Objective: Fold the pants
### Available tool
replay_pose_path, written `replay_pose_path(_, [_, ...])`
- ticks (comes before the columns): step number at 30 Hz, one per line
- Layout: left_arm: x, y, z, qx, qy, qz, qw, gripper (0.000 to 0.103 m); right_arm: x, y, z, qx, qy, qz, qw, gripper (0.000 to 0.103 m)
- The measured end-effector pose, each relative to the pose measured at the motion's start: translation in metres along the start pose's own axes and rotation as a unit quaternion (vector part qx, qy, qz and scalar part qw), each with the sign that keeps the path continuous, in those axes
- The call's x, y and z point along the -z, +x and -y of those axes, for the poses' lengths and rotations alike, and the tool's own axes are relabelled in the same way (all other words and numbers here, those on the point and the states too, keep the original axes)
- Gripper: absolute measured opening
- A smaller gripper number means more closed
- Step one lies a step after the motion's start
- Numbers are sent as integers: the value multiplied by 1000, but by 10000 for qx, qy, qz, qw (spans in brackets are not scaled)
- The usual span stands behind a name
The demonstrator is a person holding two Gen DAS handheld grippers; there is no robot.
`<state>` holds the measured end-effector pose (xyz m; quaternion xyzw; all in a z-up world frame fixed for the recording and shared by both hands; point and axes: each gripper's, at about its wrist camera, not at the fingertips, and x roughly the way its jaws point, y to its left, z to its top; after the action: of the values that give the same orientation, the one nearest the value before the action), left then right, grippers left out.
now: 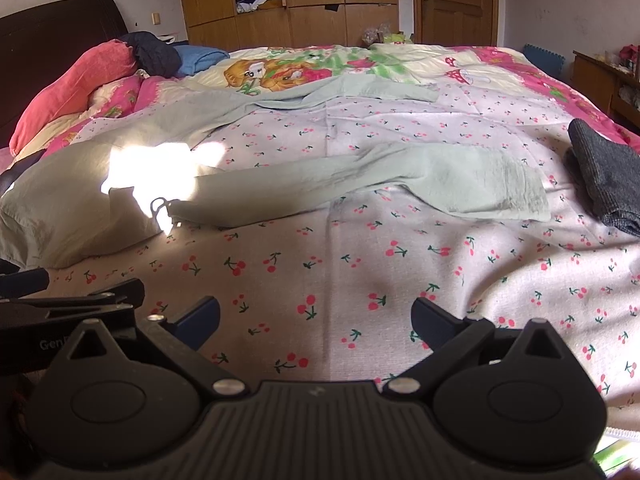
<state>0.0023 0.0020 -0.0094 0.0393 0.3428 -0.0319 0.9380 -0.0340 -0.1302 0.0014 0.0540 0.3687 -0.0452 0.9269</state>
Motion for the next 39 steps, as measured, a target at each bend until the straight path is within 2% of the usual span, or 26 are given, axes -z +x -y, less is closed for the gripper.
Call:
replay_pose_path(24, [-1, -1, 1, 1, 24, 33, 10000, 103, -1, 1, 3, -82, 112, 2, 9999, 100])
replay_pose_path(28, [-5, -5, 6, -25, 148, 169, 9997, 103, -3, -2, 4, -113, 204, 46, 9997, 97])
replay_pose_path(33, [-25, -7, 13, 256, 210, 386, 9987, 103, -18, -2, 26, -160, 658, 114, 9976, 96])
replay_pose_path(36, [-41, -4, 27, 399, 369, 610, 9967, 103, -33, 5, 56, -43, 1136, 218, 9933, 94])
replay_pose_path(39, [-54, 8, 45, 640, 490, 670, 9945, 103, -45, 20, 93, 140, 1658, 228, 9858, 86])
